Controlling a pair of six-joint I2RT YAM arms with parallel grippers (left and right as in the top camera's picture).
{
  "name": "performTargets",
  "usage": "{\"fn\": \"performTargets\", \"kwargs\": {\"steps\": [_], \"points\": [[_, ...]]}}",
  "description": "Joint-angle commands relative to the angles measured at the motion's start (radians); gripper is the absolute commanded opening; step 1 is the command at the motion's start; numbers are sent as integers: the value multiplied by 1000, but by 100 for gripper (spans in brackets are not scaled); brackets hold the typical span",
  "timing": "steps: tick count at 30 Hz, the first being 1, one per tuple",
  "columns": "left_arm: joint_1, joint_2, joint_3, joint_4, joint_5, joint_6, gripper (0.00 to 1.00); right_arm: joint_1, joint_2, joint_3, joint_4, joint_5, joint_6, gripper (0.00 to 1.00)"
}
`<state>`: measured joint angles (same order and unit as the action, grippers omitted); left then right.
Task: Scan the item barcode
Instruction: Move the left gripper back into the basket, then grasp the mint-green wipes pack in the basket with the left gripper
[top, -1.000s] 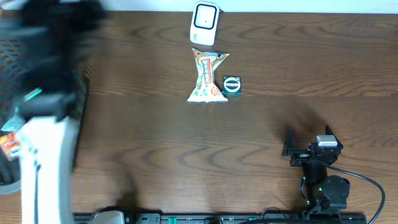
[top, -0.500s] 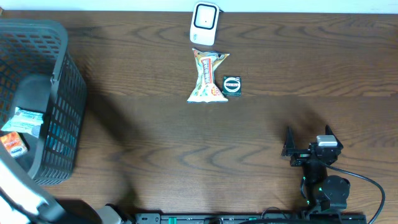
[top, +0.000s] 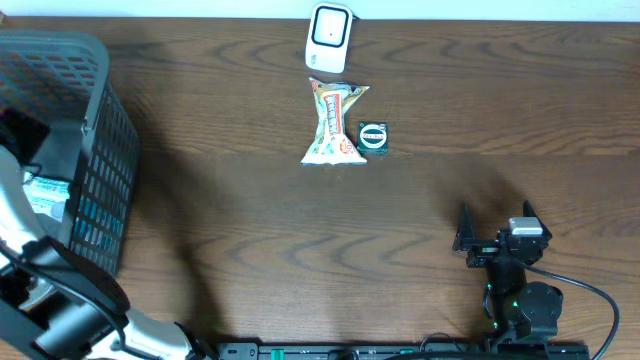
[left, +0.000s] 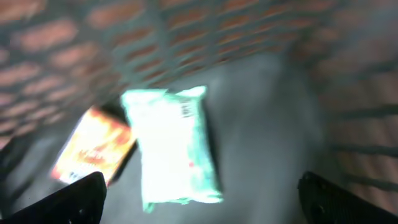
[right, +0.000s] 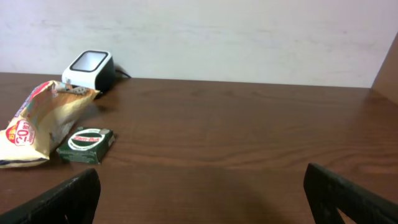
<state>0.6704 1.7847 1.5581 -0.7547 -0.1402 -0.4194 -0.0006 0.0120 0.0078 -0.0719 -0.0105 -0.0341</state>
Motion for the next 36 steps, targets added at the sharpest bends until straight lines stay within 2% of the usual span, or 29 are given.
{"fn": "performTargets", "kwargs": {"steps": [1, 13, 23, 25, 28, 30, 36], "points": [[4, 59, -8, -27, -119, -164, 98, 10, -5, -2, -4, 0, -5, 99], [4, 230, -31, -18, -114, -212, 98, 10, -5, -2, -4, 0, -5, 99], [4, 316, -31, 72, -95, -221, 99, 10, -5, -2, -3, 0, -5, 99], [4, 324, -31, 83, -84, -209, 93, 10, -5, -2, -4, 0, -5, 99], [4, 325, -32, 87, -77, -203, 70, 10, -5, -2, -3, 0, -5, 99], [4, 325, -32, 87, -77, -203, 59, 10, -5, -2, -3, 0, -5, 99], [4, 325, -32, 83, -23, -203, 58, 10, -5, -2, -4, 0, -5, 99]]}}
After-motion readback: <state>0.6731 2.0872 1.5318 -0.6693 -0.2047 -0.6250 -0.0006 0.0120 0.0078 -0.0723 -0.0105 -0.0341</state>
